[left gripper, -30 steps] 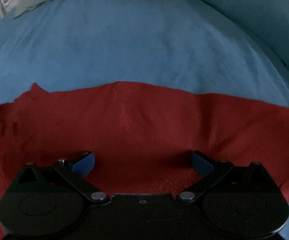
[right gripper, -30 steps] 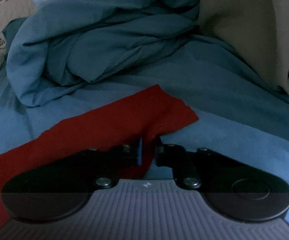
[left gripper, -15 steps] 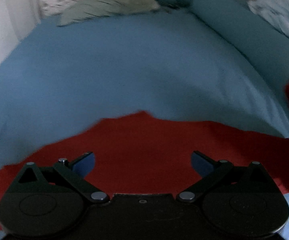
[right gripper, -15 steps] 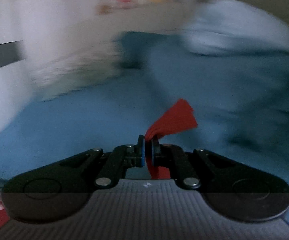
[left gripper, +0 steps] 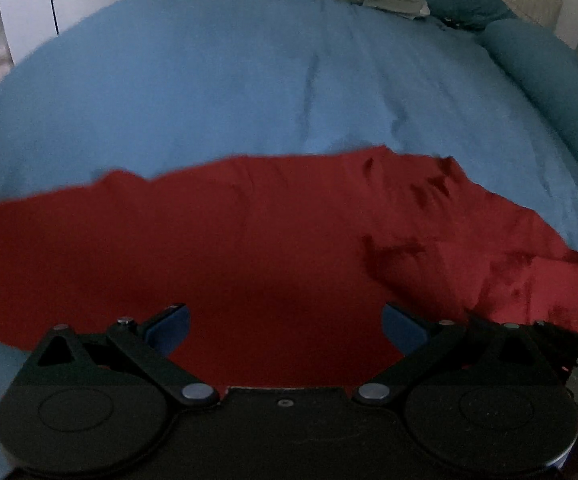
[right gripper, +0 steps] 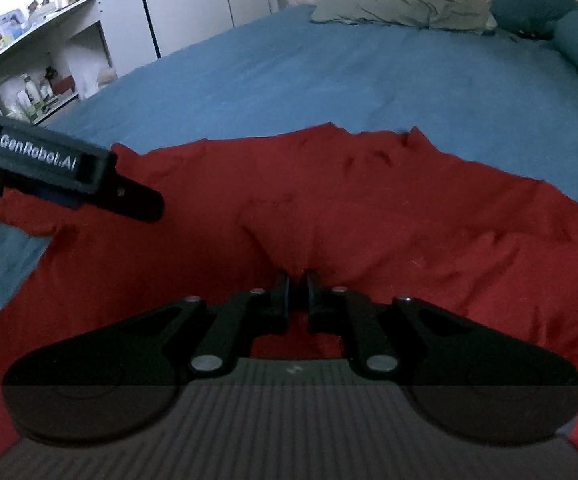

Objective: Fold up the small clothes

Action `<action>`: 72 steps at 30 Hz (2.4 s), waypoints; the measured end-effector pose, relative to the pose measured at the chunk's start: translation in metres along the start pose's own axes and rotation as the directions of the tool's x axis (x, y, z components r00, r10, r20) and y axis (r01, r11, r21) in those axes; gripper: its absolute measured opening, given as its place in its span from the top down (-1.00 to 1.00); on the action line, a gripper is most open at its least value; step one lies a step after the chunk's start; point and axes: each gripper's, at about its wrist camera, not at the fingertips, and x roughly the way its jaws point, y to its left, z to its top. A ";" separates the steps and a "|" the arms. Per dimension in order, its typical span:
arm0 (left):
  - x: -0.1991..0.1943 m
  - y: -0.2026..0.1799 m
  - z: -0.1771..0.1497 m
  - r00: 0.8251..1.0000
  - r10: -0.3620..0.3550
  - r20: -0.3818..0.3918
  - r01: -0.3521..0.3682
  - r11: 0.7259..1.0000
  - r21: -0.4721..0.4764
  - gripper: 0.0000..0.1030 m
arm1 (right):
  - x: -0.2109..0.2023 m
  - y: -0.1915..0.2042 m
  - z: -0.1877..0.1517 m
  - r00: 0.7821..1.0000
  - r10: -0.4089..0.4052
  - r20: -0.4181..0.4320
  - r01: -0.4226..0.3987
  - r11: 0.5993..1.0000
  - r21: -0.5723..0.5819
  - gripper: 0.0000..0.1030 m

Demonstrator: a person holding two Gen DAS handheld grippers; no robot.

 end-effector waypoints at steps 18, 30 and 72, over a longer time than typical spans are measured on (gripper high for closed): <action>0.038 -0.081 -0.016 0.990 -0.137 0.018 0.137 0.990 -0.016 -0.13 | -0.113 -0.064 -0.051 0.915 -0.404 -0.018 0.402 0.903 0.153 -0.97; 0.026 -0.078 0.013 0.977 -0.186 0.102 0.193 0.979 -0.065 0.92 | -0.099 -0.101 -0.069 0.743 -0.662 -0.102 0.669 0.723 0.174 -1.00; -0.005 -0.001 -0.019 0.971 0.051 0.234 -0.051 0.999 -0.007 0.17 | -0.097 -0.149 -0.050 0.980 -0.189 -0.070 0.200 0.946 0.253 -1.00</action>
